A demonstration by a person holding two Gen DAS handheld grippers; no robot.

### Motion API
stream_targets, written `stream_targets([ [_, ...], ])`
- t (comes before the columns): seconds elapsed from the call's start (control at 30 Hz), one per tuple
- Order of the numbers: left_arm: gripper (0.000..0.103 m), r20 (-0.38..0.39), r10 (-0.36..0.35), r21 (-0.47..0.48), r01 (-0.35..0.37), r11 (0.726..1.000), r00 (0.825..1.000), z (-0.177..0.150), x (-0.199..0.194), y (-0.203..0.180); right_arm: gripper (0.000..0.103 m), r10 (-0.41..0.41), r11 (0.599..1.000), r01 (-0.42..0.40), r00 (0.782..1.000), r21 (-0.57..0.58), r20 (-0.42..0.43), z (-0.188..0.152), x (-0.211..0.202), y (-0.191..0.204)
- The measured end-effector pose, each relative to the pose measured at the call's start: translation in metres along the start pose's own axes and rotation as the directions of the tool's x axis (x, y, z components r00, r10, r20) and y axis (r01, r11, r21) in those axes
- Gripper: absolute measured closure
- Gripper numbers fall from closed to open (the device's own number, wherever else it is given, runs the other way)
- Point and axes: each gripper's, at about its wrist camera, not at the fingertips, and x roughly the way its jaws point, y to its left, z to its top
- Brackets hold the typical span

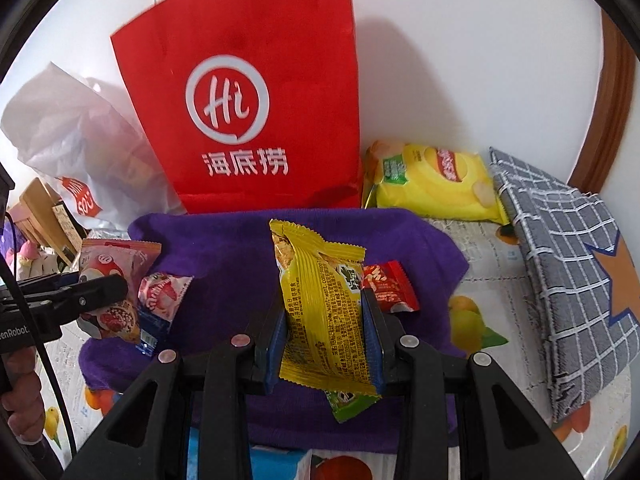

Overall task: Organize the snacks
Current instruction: 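Carry the pink bag and yellow bag toward the purple towel with both grippers, then lower the pink bag and yellow bag onto the purple towel with both grippers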

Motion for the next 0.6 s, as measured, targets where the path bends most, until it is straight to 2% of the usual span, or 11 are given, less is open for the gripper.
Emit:
stream_targets([
  [0.6,0.055,-0.05,0.019,-0.011,-0.02,1.0,0.999,-0.004,0.024,0.005,0.068,0.018,1.0,-0.018,1.0,-0.02,-0.016,-0.002,0.014,0.004],
])
